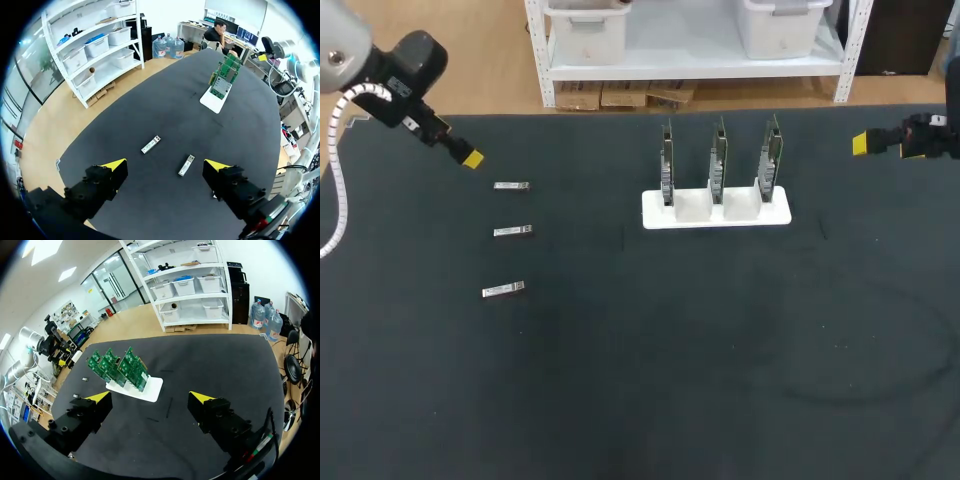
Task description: Pick up the optical module with the left hand, and insert it into the network port with the right hand.
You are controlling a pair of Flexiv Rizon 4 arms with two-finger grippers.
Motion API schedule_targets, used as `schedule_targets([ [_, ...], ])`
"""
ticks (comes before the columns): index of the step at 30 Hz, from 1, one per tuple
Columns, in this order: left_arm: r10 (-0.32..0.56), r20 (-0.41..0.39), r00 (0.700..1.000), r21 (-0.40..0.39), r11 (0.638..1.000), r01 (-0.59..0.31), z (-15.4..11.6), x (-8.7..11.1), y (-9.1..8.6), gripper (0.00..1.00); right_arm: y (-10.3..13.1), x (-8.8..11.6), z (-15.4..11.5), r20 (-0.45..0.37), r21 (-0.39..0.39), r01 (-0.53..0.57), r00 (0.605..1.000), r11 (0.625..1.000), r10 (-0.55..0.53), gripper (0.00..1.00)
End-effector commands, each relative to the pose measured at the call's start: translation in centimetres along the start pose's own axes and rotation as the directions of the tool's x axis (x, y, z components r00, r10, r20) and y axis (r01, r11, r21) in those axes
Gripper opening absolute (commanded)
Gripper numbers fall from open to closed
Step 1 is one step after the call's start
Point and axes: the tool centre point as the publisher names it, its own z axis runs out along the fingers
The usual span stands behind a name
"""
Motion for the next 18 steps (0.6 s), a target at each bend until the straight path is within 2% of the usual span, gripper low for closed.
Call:
schedule_targets([
  [1,0.064,0.024,0.998,-0.04,0.997,-0.063,-0.8,0.2,0.5,1.0,0.0,0.0,0.0,0.0,0.0,0.0,1.0,1.0,0.0,1.0],
  [3,0.126,0.017,0.992,-0.117,0.985,-0.123,-1.3,0.0,0.7,1.0,0.0,0.0,0.0,0.0,0.0,0.0,1.0,1.0,0.0,1.0],
  [6,0.182,-0.032,0.983,-0.107,0.977,-0.185,-0.9,-0.4,1.0,1.0,0.0,0.0,0.0,0.0,0.0,0.0,1.0,1.0,0.0,1.0],
  [10,0.307,-0.087,0.948,-0.071,0.947,-0.314,0.3,-0.6,0.7,1.0,0.0,0.0,0.0,0.0,0.0,0.0,1.0,1.0,0.0,1.0],
  [12,0.386,-0.095,0.918,-0.035,0.92,-0.391,0.9,-0.6,0.6,1.0,0.0,0.0,0.0,0.0,0.0,0.0,1.0,1.0,0.0,1.0],
  [15,0.464,-0.114,0.878,0.002,0.884,-0.467,1.5,-0.9,0.8,1.0,0.0,0.0,0.0,0.0,0.0,0.0,1.0,1.0,0.0,1.0],
  [18,0.509,-0.126,0.851,0.038,0.86,-0.509,2.0,-1.0,1.3,1.0,0.0,0.0,0.0,0.0,0.0,0.0,1.0,1.0,0.0,1.0],
])
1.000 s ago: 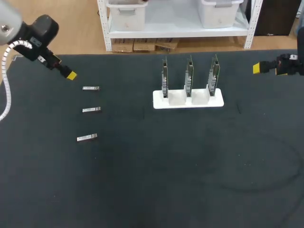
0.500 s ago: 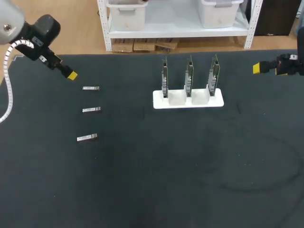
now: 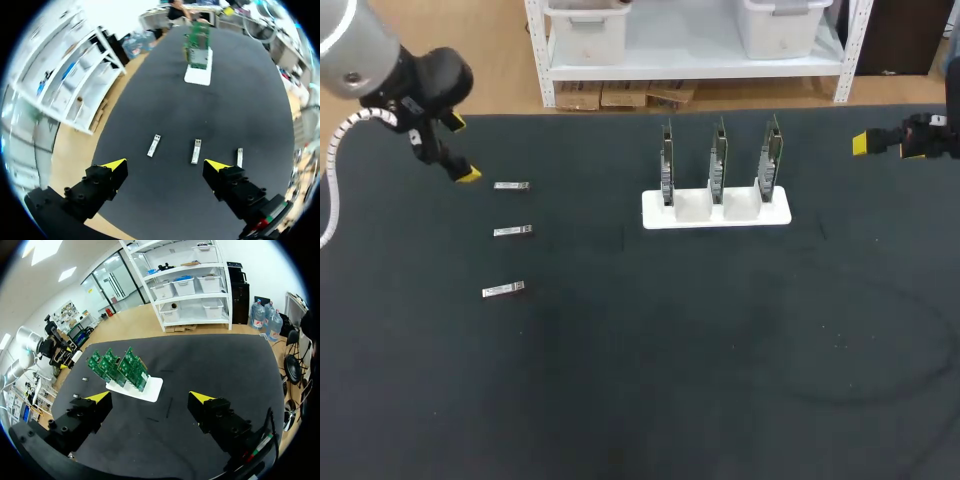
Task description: Pick up the optical module with the left hand, and insert it into the network port with the right hand.
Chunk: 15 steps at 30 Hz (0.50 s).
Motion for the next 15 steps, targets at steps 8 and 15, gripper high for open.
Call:
schedule_targets([
  [8,0.121,-0.043,0.992,0.133,0.984,-0.115,2.5,0.3,3.2,1.0,0.0,0.0,0.0,0.0,0.0,0.0,1.0,1.0,0.0,1.0],
  [15,0.134,-0.037,0.99,0.174,0.977,-0.126,4.2,0.1,4.0,1.0,0.0,0.0,0.0,0.0,0.0,0.0,1.0,1.0,0.0,1.0],
])
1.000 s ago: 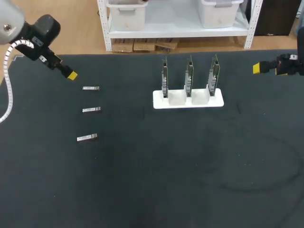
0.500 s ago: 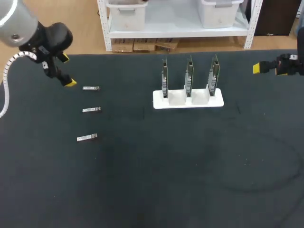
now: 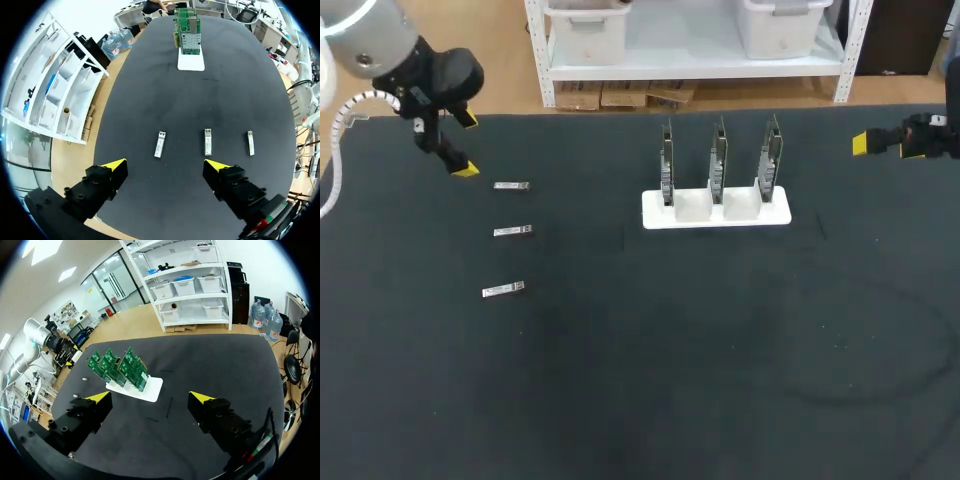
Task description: Pick up the optical module with the left hand, and insert it into the network port with the right hand.
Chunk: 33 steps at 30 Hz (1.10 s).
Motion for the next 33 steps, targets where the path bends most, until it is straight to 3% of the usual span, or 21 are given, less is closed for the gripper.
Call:
schedule_targets([
  [1,0.001,0.006,1.0,0.078,0.997,-0.001,1.3,-0.5,1.2,1.0,0.0,0.0,0.0,0.0,0.0,0.0,1.0,1.0,0.0,1.0],
  [14,-0.066,-0.001,0.998,0.095,0.993,0.066,4.7,-0.3,0.4,1.0,0.0,0.0,0.0,0.0,0.0,0.0,1.0,1.0,0.0,1.0],
  [24,0.029,-0.015,0.999,0.142,0.99,-0.026,6.4,-0.9,-0.7,1.0,0.0,0.0,0.0,0.0,0.0,0.0,1.0,1.0,0.0,1.0],
  [33,0.024,-0.059,0.998,0.157,0.988,-0.014,7.7,-0.9,-1.1,1.0,0.0,0.0,0.0,0.0,0.0,0.0,1.0,1.0,0.0,1.0],
])
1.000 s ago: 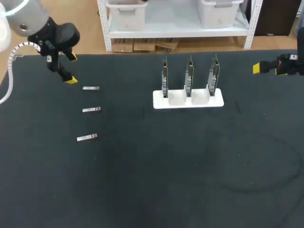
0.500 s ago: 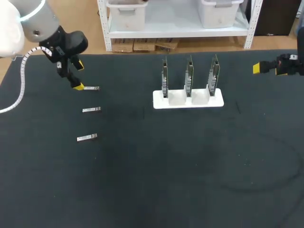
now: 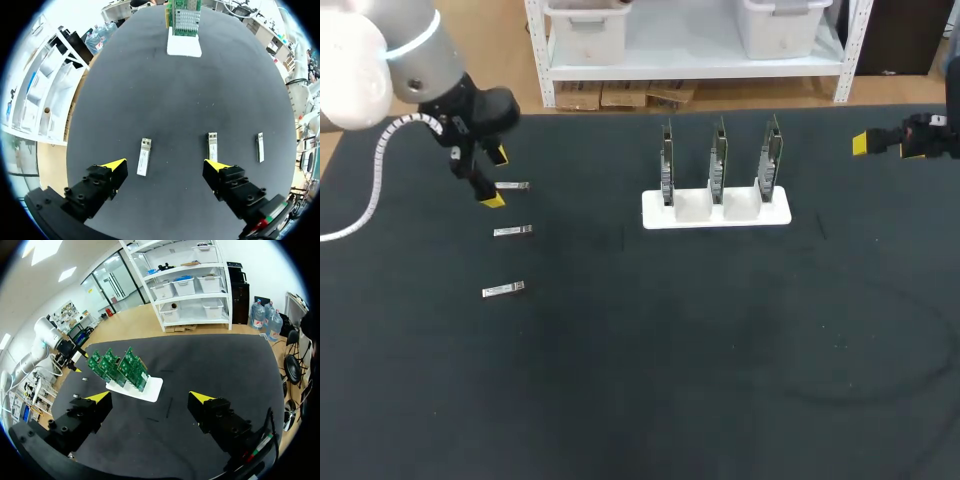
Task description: Pick up the optical module with the left hand, and insert it into the network port with the right hand.
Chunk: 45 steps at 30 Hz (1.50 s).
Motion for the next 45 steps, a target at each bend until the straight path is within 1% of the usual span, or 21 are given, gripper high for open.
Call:
schedule_targets([
  [1,0.006,-0.024,1.0,0.013,1.0,-0.005,0.6,-0.6,0.4,1.0,0.0,0.0,0.0,0.0,0.0,0.0,1.0,1.0,0.0,1.0],
  [9,0.033,-0.068,0.997,0.019,0.999,-0.032,1.5,-1.0,0.1,1.0,0.0,0.0,0.0,0.0,0.0,0.0,1.0,1.0,0.0,1.0],
  [12,0.033,-0.099,0.995,0.013,0.999,-0.032,1.9,-1.0,0.1,1.0,0.0,0.0,0.0,0.0,0.0,0.0,1.0,1.0,0.0,1.0],
  [18,0.042,-0.13,0.991,-0.007,0.999,-0.043,2.0,-1.0,0.3,1.0,0.0,0.0,0.0,0.0,0.0,0.0,1.0,1.0,0.0,1.0],
  [26,0.042,-0.166,0.985,-0.02,0.999,-0.046,2.0,-0.5,0.7,1.0,0.0,0.0,0.0,0.0,0.0,0.0,1.0,1.0,0.0,1.0],
  [33,0.041,-0.164,0.986,-0.02,0.999,-0.044,2.1,-0.3,1.1,1.0,0.0,0.0,0.0,0.0,0.0,0.0,1.0,1.0,0.0,1.0],
  [36,0.024,-0.172,0.985,-0.027,0.999,-0.029,2.1,-0.1,1.3,1.0,0.0,0.0,0.0,0.0,0.0,0.0,1.0,1.0,0.0,1.0],
  [38,-0.007,-0.149,0.989,-0.027,1.0,0.003,2.1,0.1,1.7,1.0,0.0,0.0,0.0,0.0,0.0,0.0,1.0,1.0,0.0,1.0],
  [45,-0.028,-0.155,0.987,-0.036,0.999,0.023,2.3,0.2,2.5,1.0,0.0,0.0,0.0,0.0,0.0,0.0,1.0,1.0,0.0,1.0],
])
